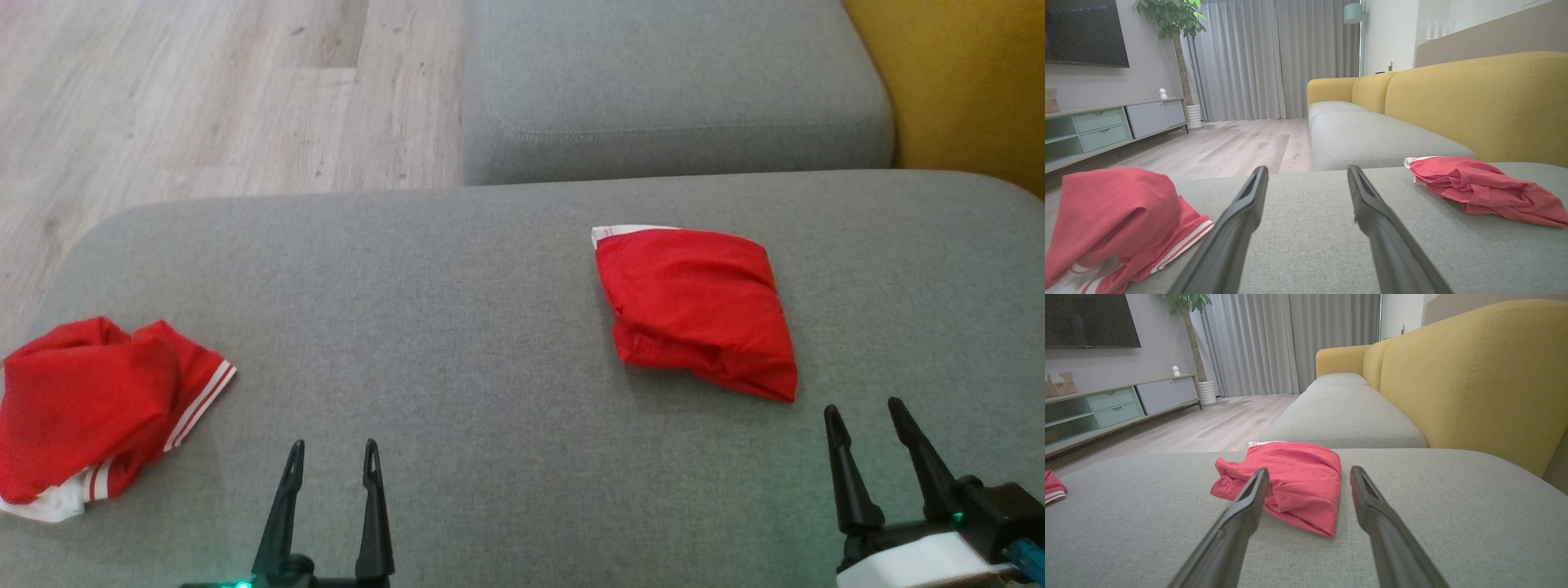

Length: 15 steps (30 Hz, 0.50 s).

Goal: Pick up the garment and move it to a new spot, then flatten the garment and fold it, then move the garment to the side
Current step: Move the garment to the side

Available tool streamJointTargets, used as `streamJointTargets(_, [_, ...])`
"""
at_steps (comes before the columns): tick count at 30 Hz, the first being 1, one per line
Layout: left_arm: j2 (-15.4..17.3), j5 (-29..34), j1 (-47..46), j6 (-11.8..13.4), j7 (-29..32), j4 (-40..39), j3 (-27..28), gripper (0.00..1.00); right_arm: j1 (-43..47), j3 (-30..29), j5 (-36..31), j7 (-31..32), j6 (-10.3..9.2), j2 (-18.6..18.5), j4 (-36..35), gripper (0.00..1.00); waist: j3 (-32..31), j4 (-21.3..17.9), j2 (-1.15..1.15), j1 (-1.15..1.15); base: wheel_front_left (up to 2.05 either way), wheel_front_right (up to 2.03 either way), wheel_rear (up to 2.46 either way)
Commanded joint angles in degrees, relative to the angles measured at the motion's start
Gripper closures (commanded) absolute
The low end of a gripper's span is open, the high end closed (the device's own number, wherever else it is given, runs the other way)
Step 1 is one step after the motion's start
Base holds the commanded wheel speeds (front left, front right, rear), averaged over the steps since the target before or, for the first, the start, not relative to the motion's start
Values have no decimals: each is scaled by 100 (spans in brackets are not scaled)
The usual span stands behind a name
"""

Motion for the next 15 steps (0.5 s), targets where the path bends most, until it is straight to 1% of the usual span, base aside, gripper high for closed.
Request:
streamJointTargets(1, [-39, 50, -179, -8, -28, -189, 141, 0, -159, 72, -27, -62, 20, -106, -154, 0, 32, 19, 0, 0, 0, 0, 0])
streamJointTargets(5, [-39, 33, -226, -6, -28, -202, 80, 0, -237, 58, 7, -62, 20, -159, -107, 0, 154, 74, 0, 0, 0, 0, 0])
streamJointTargets(10, [-39, 8, -355, 13, -28, -228, -35, 0, -435, -32, 218, -62, 20, -201, 56, 0, 356, 162, 0, 0, 0, 0, 0])
streamJointTargets(15, [-40, 39, -562, 56, -28, -245, -210, 0, -878, -129, 314, -62, 20, -389, 369, 0, 680, 248, 0, 0, 0, 0, 0])
